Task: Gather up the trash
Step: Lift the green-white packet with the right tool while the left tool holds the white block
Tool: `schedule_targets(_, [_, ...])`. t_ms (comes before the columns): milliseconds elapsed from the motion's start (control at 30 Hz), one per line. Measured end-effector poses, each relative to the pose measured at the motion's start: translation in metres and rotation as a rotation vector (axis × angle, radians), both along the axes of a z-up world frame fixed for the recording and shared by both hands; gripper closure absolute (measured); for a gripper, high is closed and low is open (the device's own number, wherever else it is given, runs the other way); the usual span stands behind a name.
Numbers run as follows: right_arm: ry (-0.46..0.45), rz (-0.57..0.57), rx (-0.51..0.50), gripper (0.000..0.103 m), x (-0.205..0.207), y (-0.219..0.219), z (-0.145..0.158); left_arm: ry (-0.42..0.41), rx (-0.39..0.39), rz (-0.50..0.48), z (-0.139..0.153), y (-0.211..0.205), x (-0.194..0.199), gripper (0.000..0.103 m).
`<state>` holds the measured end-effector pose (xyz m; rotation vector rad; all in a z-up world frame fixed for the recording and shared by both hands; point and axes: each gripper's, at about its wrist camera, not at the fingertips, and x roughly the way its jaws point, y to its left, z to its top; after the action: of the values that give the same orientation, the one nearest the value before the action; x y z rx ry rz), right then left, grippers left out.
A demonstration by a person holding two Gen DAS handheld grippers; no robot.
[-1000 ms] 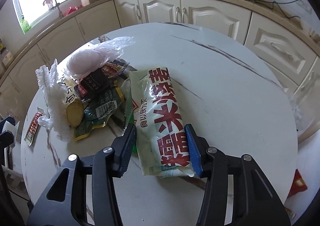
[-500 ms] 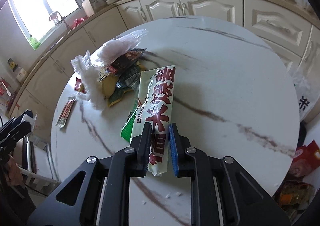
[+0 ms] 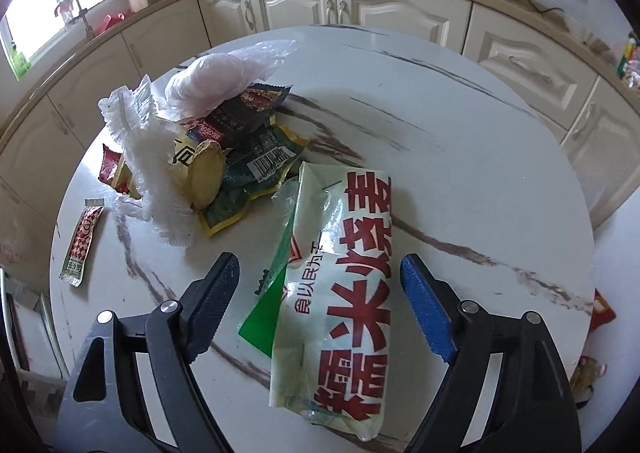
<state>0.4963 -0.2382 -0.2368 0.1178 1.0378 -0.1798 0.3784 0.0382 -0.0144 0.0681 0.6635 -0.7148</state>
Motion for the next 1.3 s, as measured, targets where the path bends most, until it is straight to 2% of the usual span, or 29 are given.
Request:
schedule_targets(67, [0.0,0.017,-0.064,0.033,0.004,0.003,-0.002,0.005,-0.005,-0.003,-0.002,0.0,0.003,0.078])
schedule_targets(100, [-0.011,0.029,-0.055,0.04,0.005,0.001,-0.002,0.006,-0.008,-0.003,-0.001,-0.001,0.003,0.078])
schedule_targets(333, [-0.036,0.074,-0.039,0.048,0.001,-0.008,0.002,0.009,-0.023,-0.004,-0.002,0.004,0.006,0.078])
schedule_targets(667, [-0.084,0.09,-0.004,0.053,-0.016,-0.005,0.008,0.004,-0.027,0.008,-0.001,0.009,0.004,0.078])
schedule_targets(700, [-0.098,0.088,-0.008,0.058,-0.018,-0.005,0.009,0.003,-0.027,0.01,-0.001,0.01,0.004,0.078])
schedule_targets(733, [-0.115,0.087,0.007,0.079,-0.02,-0.006,0.012,0.003,-0.028,0.01,-0.001,0.011,0.003,0.078])
schedule_targets(800, [-0.121,0.077,0.053,0.079,-0.02,-0.012,0.016,0.004,-0.027,0.012,-0.001,0.012,0.002,0.078])
schedule_targets(933, [-0.125,0.086,0.057,0.08,-0.02,-0.01,0.018,0.001,-0.024,0.015,-0.001,0.014,0.0,0.078])
schedule_targets(1033, [-0.139,0.083,0.139,0.083,-0.023,-0.015,0.023,-0.001,-0.023,0.016,0.0,0.017,-0.003,0.078])
schedule_targets(1200, [-0.151,0.096,0.211,0.087,-0.025,-0.009,0.033,0.003,-0.026,0.017,-0.001,0.018,-0.003,0.078])
schedule_targets(1300, [-0.142,0.102,0.201,0.087,-0.022,0.001,0.037,0.005,-0.027,0.013,-0.003,0.019,-0.004,0.078])
